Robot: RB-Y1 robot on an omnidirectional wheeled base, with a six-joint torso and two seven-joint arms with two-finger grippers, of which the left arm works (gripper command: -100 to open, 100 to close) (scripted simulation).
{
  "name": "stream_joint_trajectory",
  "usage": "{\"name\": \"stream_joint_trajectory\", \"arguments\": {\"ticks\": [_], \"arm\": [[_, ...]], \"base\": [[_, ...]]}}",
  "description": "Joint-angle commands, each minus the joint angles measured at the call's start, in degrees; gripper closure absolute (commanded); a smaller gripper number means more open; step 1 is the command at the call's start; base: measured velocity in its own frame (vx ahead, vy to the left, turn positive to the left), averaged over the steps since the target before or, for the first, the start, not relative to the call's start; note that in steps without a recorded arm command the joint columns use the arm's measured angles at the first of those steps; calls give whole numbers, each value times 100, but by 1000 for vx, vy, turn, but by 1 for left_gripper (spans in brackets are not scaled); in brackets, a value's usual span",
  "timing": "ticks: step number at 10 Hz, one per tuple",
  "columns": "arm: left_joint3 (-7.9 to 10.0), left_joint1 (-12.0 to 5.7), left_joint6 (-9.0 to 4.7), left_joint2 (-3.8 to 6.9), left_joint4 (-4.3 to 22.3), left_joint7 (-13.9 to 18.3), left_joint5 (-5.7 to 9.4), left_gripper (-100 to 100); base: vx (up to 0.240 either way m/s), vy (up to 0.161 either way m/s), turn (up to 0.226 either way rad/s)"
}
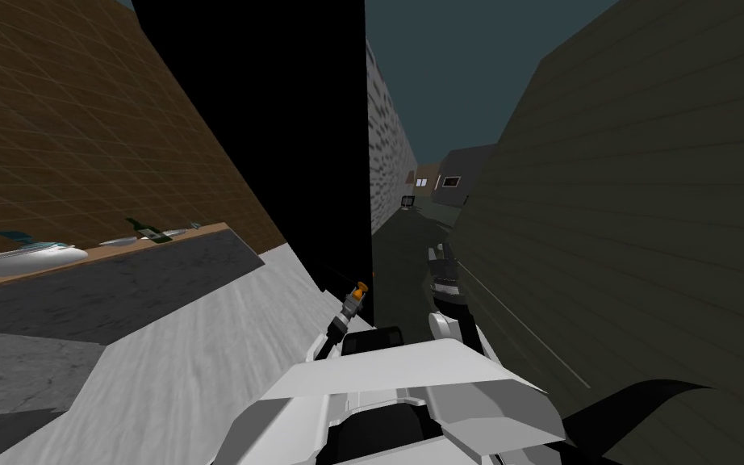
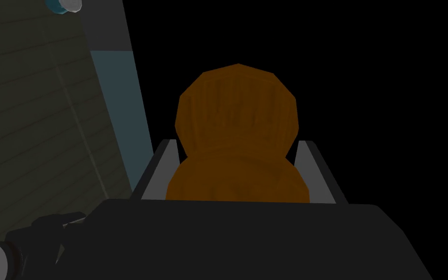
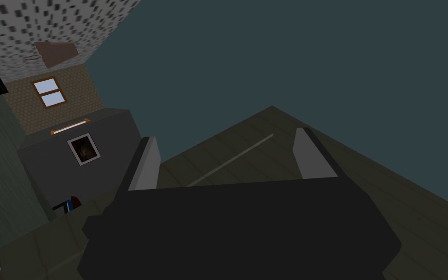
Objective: Push the door open
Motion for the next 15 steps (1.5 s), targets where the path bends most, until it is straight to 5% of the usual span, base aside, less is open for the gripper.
{"name": "stream_joint_trajectory", "arguments": {"ticks": [1,4,15], "arm": [[-4,16,-7,6,5,3,-1,100],[-4,16,-7,6,5,3,-1,100],[-1,-56,27,-3,48,1641,499,100]], "base": [[-12,10,-19],[0,0,0],[22,-20,-13]]}}
